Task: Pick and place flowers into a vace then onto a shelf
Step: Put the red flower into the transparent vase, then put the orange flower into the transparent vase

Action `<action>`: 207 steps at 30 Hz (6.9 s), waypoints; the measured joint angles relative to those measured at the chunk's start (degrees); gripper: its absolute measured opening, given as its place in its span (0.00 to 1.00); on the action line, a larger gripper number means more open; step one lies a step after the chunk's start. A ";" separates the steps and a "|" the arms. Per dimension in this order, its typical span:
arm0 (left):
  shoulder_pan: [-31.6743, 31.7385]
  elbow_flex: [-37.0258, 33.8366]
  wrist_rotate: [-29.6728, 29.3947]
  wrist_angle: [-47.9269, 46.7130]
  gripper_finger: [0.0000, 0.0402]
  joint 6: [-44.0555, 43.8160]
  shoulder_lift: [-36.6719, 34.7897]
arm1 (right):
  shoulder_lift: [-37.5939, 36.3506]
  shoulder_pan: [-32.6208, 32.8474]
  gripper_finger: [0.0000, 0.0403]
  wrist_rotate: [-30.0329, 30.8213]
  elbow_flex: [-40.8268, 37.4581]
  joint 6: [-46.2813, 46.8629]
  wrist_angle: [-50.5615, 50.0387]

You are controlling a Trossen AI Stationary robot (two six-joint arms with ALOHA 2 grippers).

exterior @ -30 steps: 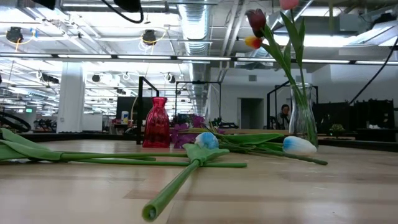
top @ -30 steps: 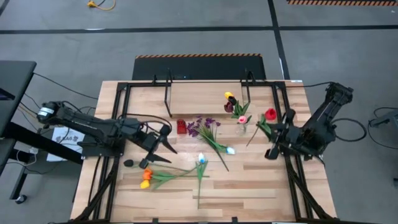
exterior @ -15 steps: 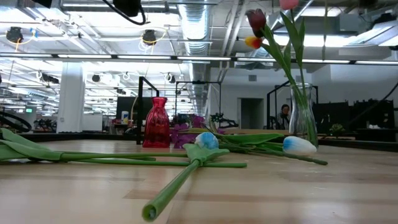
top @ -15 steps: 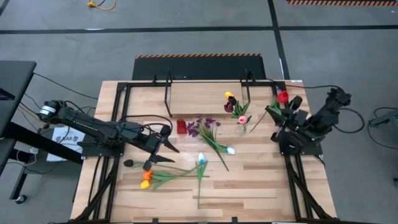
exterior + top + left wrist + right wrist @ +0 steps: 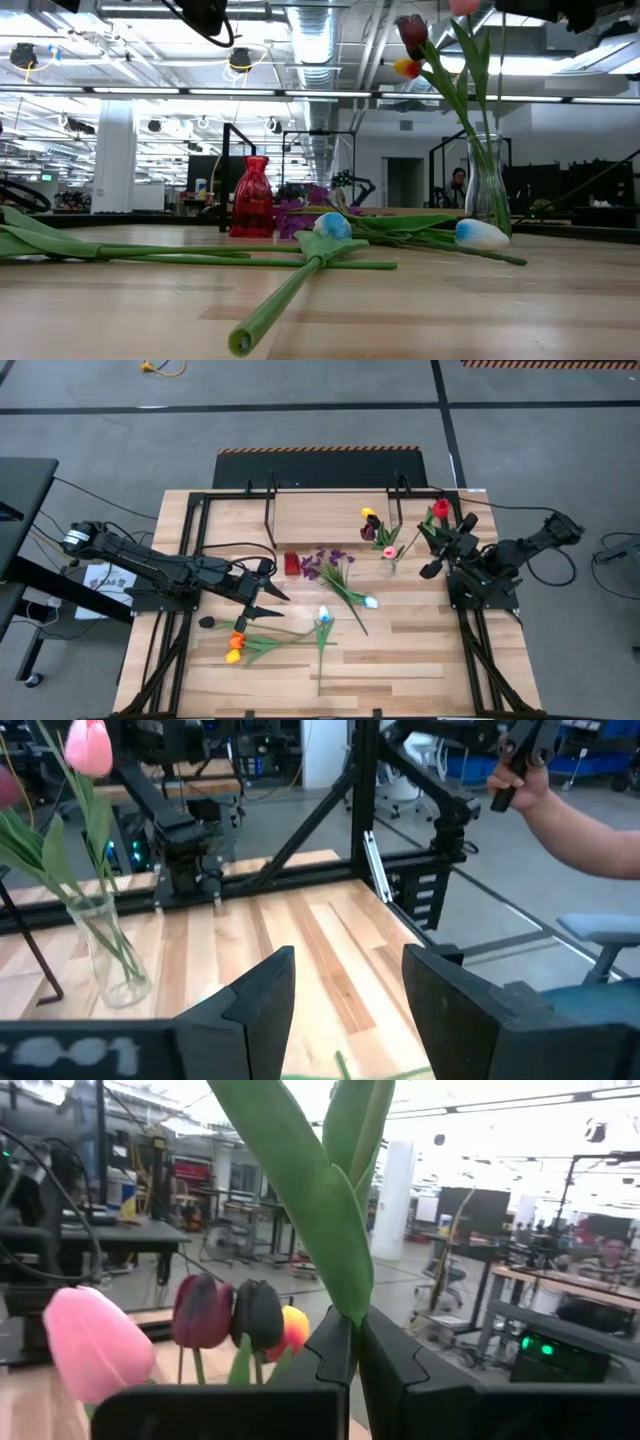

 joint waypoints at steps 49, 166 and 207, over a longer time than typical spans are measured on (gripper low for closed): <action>0.00 0.04 -0.02 -0.18 0.44 -1.11 0.00 | 2.86 -4.08 0.00 -1.13 0.00 -0.05 0.24; -8.31 -28.35 6.91 4.59 0.44 -6.60 -46.03 | 13.61 26.81 0.34 -32.73 8.57 85.18 -58.13; -8.40 -28.35 7.54 3.32 0.44 -8.52 -46.01 | 85.29 13.07 0.34 -26.87 26.21 46.87 14.44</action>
